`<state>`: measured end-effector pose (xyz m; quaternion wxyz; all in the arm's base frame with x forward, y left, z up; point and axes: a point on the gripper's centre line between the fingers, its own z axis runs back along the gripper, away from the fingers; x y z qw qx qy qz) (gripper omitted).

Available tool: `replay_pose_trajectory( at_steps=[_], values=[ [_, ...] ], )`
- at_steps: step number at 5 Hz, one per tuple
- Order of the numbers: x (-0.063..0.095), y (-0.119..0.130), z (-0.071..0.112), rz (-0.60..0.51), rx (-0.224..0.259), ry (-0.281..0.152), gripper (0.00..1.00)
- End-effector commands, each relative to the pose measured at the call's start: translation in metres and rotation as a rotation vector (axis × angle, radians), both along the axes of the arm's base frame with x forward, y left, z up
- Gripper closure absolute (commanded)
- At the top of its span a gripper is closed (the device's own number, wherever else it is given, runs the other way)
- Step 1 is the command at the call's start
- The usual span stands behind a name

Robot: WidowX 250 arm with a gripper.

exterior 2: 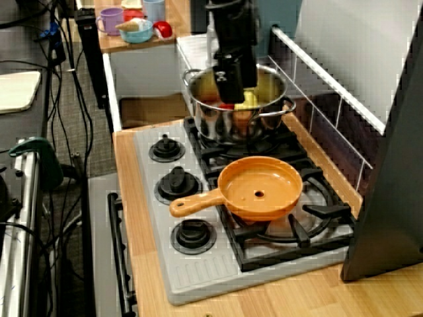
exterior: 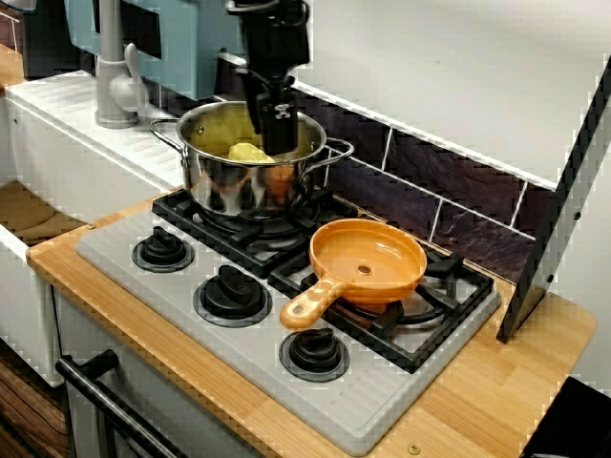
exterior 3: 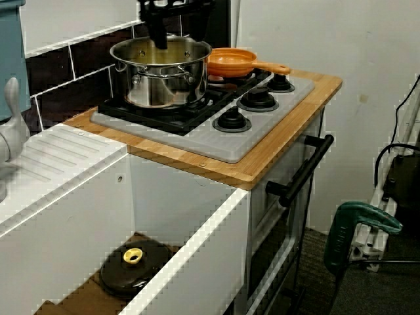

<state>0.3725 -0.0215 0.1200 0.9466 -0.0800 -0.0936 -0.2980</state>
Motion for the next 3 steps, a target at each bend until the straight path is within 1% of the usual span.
replay_pose_trajectory(
  at_steps=[1, 2, 3],
  values=[
    [0.018, 0.026, 0.018, -0.044, -0.038, 0.016, 0.0],
    [0.013, 0.029, 0.023, -0.13, -0.023, 0.012, 0.0],
    [-0.001, 0.02, 0.03, -0.271, -0.012, 0.024, 0.0]
  ],
)
